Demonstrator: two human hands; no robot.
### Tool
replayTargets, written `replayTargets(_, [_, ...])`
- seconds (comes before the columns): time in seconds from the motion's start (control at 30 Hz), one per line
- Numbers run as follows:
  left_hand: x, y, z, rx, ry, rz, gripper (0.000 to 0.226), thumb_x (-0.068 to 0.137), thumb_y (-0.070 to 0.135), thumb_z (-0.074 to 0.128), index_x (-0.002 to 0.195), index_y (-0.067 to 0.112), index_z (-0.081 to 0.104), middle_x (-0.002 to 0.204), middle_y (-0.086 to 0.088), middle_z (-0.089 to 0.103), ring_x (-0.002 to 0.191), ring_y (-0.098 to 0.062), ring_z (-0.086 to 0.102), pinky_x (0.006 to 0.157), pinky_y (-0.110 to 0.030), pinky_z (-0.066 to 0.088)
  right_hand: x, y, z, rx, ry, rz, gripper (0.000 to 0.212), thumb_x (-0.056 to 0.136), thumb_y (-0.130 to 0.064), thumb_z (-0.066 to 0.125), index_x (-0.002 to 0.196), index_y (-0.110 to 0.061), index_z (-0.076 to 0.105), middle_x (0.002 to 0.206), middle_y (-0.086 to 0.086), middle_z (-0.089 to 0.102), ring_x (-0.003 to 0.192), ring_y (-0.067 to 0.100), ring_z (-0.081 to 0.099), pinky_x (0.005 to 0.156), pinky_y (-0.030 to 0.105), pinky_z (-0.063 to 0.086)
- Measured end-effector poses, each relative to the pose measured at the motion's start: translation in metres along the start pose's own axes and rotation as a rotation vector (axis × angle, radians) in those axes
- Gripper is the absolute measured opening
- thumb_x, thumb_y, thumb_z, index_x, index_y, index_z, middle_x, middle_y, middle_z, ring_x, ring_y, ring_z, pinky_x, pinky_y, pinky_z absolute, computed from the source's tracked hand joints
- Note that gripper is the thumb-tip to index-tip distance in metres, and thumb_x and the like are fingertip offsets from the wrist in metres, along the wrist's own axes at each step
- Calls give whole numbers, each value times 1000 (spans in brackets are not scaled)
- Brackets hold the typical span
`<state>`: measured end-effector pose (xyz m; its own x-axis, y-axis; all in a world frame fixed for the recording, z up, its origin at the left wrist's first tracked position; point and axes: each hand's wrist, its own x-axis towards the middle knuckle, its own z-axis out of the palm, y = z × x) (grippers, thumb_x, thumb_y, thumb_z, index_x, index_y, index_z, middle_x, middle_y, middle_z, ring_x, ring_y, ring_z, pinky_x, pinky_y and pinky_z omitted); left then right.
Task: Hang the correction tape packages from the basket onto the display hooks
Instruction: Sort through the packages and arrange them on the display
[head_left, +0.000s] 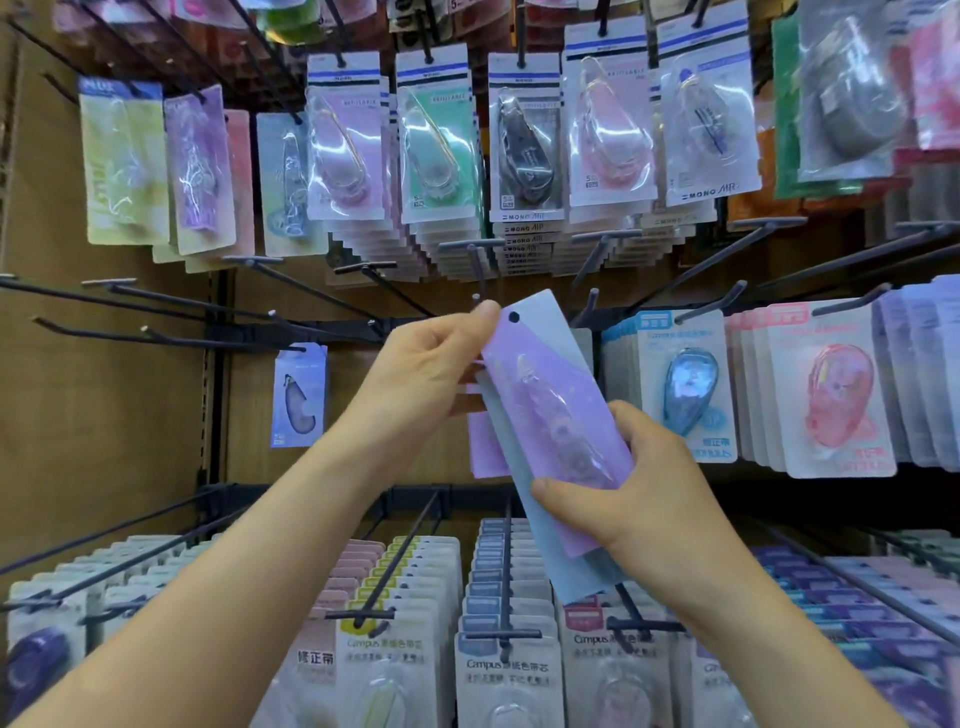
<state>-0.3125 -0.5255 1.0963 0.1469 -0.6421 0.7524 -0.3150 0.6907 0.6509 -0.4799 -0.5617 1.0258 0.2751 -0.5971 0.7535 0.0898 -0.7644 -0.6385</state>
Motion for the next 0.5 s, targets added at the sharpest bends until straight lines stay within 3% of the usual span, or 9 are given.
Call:
replayTargets(0.2, [-3,5,7,-110,127,36,7,90,16,68,90,9,70,79,-4,69,68,-11,65,60,-22,54,-3,-4,2,-74,-31,-69,31,74,-15,82,94,-27,62,85,-9,66,72,7,62,59,17,52])
replayTargets(0.33, [-2,11,8,-221,233,13,7,93,15,65,93,11,70,77,-3,69,62,-10,64,54,-21,51,-7,-7,0,-113,-52,-118,36,71,-19,86,98,-25,62,89,-6,66,78,12,61,65,19,50])
replayTargets(0.5, [4,13,8,-169,340,46,13,97,17,60,88,19,69,76,2,69,69,-13,64,61,-29,54,-8,-8,-9,-36,-69,-85,33,72,-25,85,100,-25,68,92,-5,72,83,14,66,73,29,54])
